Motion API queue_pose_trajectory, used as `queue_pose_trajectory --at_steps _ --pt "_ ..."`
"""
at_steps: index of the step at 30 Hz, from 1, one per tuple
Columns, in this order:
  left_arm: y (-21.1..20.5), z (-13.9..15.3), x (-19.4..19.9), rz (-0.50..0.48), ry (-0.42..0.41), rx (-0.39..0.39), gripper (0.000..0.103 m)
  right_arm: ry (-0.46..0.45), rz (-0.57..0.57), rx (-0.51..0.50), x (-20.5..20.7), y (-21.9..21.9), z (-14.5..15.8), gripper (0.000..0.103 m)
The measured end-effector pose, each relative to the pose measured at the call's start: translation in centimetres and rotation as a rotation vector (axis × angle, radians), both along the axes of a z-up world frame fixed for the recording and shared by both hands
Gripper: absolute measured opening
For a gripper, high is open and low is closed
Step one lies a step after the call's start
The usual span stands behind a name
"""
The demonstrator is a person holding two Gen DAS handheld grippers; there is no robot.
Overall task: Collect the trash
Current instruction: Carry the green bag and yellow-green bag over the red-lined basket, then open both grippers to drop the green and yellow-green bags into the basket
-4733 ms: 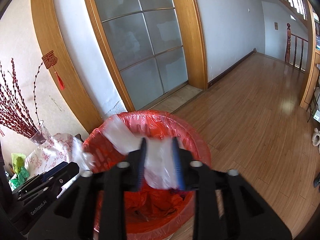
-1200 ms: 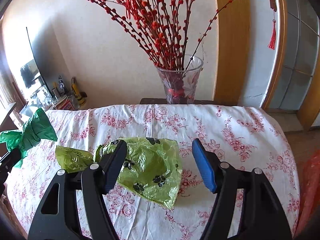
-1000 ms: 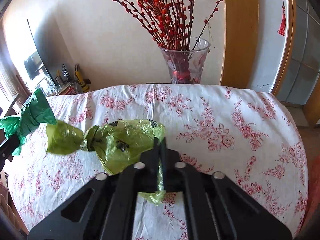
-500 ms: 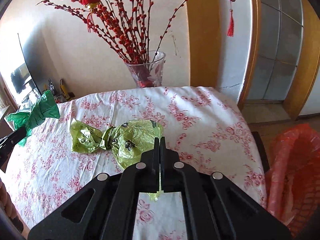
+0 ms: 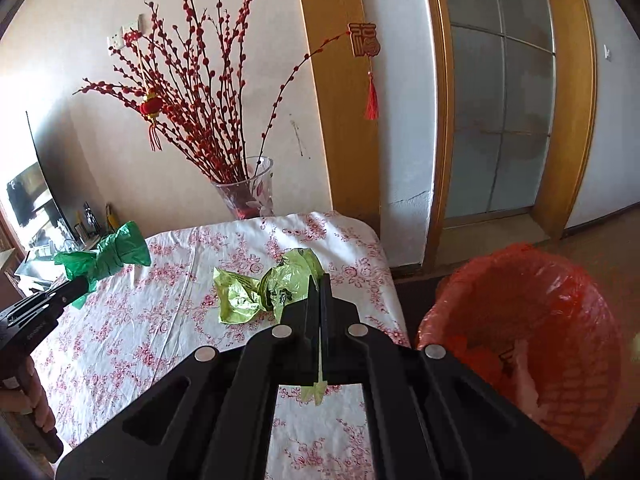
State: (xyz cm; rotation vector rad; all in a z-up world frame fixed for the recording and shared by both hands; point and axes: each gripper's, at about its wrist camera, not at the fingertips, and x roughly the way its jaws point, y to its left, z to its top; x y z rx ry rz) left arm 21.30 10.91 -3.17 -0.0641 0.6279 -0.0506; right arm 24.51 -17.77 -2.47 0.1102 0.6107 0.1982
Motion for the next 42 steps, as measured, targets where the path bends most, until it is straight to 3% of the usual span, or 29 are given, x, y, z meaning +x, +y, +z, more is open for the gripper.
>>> queue_pose_trajectory --at_steps 22,32,42 --pt "-12.2 1.5 0.8 -0.22 -0.024 -0.005 0.006 -0.086 -0.234 0.007 -6.0 -9.5 3.4 0.001" --pt "-19.2 1.5 0.5 -0.332 -0.019 -0.024 0.006 -0.113 -0.409 -0.006 -9.3 -14.9 3.7 0.001" --pt "-25.2 1.0 0.2 -0.427 0.003 -0.028 0.006 -0.128 -0.508 -0.008 -10.6 -18.0 3.6 0.001"
